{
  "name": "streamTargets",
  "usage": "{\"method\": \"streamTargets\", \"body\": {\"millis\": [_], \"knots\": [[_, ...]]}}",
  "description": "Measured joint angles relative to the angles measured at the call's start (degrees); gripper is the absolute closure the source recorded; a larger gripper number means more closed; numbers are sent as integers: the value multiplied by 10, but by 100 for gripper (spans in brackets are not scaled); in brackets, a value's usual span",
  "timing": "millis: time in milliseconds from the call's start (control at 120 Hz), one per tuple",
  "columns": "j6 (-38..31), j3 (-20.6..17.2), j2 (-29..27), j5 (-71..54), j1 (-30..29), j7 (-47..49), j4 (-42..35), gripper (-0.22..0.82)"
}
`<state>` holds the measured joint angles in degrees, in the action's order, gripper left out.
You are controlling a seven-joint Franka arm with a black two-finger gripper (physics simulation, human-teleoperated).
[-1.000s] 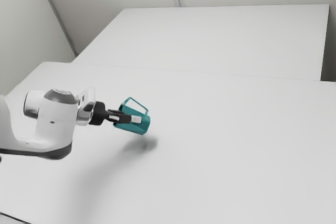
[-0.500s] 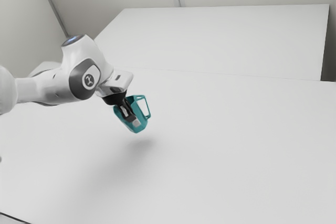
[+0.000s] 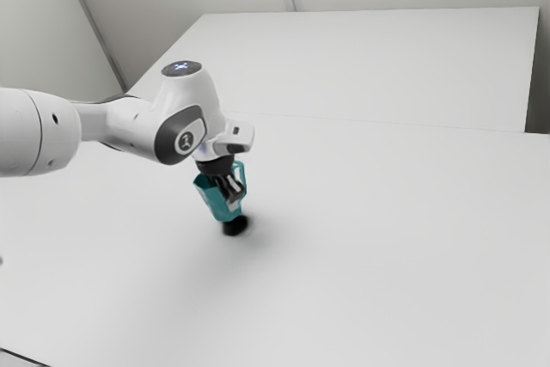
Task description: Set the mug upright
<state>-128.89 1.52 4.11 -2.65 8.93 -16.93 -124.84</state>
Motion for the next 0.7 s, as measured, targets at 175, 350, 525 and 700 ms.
{"method": "streamTargets", "body": {"millis": [175, 350, 525, 700], "knots": [[-1, 5, 5, -4, 9, 64, -4, 78], [-5, 12, 12, -7, 6, 112, -3, 78], [-13, 15, 24, -12, 6, 147, -2, 78], [-15, 15, 27, -13, 7, 175, -5, 78]]}}
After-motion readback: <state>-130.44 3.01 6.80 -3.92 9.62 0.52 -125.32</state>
